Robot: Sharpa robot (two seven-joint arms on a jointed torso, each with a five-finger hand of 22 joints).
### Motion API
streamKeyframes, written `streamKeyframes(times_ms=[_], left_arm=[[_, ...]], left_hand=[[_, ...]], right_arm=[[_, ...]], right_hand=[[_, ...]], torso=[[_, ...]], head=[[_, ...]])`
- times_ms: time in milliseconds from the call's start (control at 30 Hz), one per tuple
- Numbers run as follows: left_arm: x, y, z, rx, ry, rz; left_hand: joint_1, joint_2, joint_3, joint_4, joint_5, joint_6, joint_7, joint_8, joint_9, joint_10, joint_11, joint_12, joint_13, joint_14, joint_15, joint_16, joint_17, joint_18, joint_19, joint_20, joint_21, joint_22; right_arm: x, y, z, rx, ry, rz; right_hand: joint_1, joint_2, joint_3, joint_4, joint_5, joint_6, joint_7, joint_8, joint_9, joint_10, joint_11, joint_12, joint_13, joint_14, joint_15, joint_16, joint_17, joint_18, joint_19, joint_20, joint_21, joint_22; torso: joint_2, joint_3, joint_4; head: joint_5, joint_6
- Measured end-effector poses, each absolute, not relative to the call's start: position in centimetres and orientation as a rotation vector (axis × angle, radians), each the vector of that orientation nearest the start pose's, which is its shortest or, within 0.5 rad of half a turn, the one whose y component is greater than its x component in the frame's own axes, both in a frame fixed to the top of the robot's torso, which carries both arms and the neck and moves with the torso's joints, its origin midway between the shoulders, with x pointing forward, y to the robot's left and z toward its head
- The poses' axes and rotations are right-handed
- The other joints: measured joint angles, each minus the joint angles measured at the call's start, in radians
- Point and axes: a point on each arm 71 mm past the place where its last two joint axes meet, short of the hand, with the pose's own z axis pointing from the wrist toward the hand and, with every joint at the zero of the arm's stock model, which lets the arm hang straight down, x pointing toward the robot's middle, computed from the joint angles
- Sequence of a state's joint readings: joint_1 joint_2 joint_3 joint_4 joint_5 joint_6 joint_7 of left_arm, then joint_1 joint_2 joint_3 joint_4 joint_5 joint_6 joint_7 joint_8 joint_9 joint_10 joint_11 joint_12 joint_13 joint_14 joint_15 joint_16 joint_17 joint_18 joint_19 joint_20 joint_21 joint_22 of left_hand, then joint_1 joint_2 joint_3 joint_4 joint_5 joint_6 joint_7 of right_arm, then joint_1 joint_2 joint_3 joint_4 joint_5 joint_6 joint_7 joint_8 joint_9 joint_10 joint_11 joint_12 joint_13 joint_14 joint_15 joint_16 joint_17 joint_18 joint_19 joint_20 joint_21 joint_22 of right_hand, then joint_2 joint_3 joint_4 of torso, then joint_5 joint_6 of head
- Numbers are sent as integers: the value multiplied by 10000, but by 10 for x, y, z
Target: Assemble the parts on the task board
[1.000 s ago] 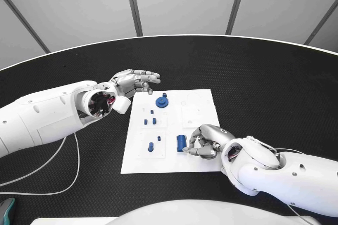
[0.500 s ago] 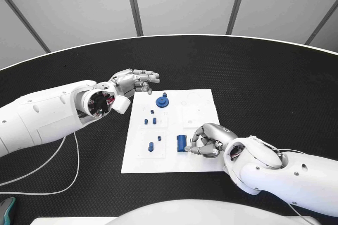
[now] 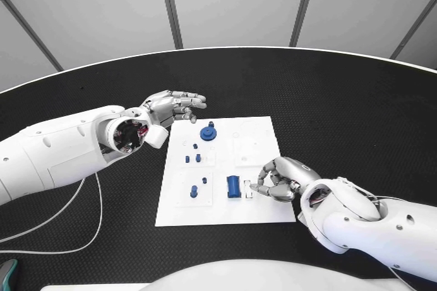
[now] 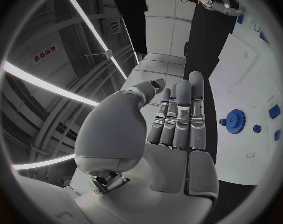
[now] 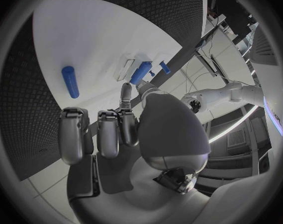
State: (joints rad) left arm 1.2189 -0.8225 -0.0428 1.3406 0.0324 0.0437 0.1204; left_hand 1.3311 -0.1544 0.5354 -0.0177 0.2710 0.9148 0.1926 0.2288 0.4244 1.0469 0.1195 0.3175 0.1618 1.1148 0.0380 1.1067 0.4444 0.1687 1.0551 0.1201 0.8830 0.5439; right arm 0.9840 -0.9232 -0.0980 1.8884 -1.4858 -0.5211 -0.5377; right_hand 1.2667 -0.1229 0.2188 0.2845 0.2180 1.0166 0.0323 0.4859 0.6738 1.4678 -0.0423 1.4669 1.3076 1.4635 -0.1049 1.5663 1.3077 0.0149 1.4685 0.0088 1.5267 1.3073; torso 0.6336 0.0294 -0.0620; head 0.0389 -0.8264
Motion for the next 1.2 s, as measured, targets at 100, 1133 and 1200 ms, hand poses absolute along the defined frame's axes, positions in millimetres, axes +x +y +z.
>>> streamKeyframes(times_ms=[100,1133,1200], left_arm=[[514,237,-197,-12163,17532,-15811],[513,237,-197,-12174,17600,-15809],[513,237,-197,-12178,17595,-15800]], left_hand=[[0,0,0,0,0,0,0,0,0,0,0,0,0,0,0,0,0,0,0,0,0,0],[0,0,0,0,0,0,0,0,0,-36,-36,39,9,0,0,0,-9,0,0,0,-37,-12],[0,0,0,-1,0,0,0,0,0,-36,-36,39,9,0,0,0,-9,0,0,0,-37,-12]], right_arm=[[361,-175,-250,1938,18336,6004],[373,-227,-261,2222,18406,4027],[374,-225,-262,2162,18484,4023]], right_hand=[[118,-74,151,24,95,-219,157,-281,-155,-15,92,-214,0,19,83,0,0,0,0,0,-72,0],[-268,-446,291,97,413,-516,498,-1160,-573,-16,376,-990,-2,32,318,-120,-2,0,-8,224,-516,0],[-398,-495,198,83,458,-495,519,-1205,-574,-16,376,-990,-3,0,350,-120,-2,0,-37,253,-516,0]], torso=[[-3,7,-26],[14,12,-33],[11,12,-39]], head=[[-17,31],[-345,44],[-333,35]])
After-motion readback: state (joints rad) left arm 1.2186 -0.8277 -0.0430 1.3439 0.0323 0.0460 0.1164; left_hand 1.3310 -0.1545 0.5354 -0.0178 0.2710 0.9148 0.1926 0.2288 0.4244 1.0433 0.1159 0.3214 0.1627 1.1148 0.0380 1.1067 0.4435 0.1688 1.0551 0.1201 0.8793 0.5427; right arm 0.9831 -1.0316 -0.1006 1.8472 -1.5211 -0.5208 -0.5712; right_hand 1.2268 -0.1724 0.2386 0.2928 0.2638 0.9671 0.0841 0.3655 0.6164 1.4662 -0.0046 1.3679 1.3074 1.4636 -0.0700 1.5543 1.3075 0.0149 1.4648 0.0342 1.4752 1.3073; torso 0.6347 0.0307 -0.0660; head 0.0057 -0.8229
